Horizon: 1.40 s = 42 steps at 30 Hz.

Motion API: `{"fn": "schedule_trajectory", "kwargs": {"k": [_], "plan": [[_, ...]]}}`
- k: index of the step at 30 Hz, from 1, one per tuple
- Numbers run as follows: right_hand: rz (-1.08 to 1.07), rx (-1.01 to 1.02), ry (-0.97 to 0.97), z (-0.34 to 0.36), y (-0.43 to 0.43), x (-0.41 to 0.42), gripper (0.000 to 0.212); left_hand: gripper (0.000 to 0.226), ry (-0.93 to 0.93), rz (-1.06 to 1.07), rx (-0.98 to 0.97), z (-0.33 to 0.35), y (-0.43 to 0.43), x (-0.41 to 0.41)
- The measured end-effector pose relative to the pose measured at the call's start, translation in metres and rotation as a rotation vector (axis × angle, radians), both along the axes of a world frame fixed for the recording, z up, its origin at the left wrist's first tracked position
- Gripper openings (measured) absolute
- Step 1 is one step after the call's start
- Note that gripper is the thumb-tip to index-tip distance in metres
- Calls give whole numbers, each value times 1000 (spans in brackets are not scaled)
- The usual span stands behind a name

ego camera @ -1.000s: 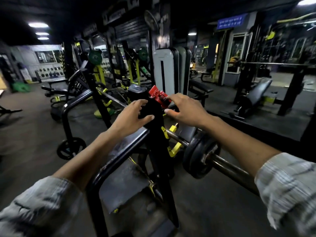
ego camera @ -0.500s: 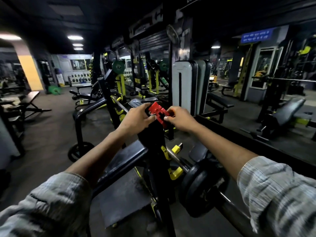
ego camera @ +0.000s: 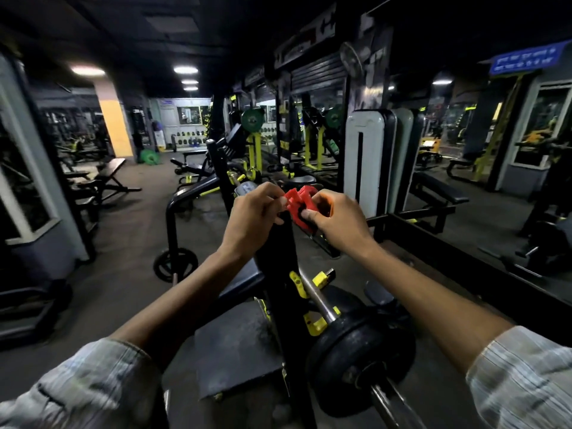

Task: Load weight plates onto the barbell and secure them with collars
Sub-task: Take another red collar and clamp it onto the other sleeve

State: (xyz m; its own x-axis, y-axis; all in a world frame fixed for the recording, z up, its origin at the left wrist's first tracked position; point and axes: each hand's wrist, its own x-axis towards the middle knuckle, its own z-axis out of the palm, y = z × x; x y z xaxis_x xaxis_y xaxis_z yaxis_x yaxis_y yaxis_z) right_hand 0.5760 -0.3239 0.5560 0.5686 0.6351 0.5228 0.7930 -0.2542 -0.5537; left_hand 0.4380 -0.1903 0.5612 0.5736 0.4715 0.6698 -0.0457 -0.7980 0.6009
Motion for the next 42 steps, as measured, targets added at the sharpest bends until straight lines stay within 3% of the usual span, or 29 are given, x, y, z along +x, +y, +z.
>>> {"fn": "schedule_trajectory", "kwargs": {"k": [10, 14, 17, 22, 27, 32, 35, 42], "plan": [[19, 79, -108, -11, -22, -37, 29, 13, -4, -32, -268, 7, 0, -14], [-28, 87, -217, -11, -52, -88, 29, 19, 40, -144, -454, 14, -41, -57], [-68, 90, -357, -12, -73, -129, 33, 16, 119, -262, -452, 11, -72, -89], [21, 69, -327, -23, -121, -192, 32, 63, 123, -413, -543, 0, -107, -147], [46, 97, -199, -31, -187, -232, 40, 70, 298, -567, -375, -26, -137, -201], [296, -131, -109, -32, -240, -243, 81, 55, 437, -668, -246, -38, -177, -226], [336, -160, -127, -38, -266, -242, 80, 45, 496, -702, -264, -42, -200, -229], [436, -68, -44, -50, -323, -205, 68, 47, 518, -769, -214, -51, -261, -206]]}}
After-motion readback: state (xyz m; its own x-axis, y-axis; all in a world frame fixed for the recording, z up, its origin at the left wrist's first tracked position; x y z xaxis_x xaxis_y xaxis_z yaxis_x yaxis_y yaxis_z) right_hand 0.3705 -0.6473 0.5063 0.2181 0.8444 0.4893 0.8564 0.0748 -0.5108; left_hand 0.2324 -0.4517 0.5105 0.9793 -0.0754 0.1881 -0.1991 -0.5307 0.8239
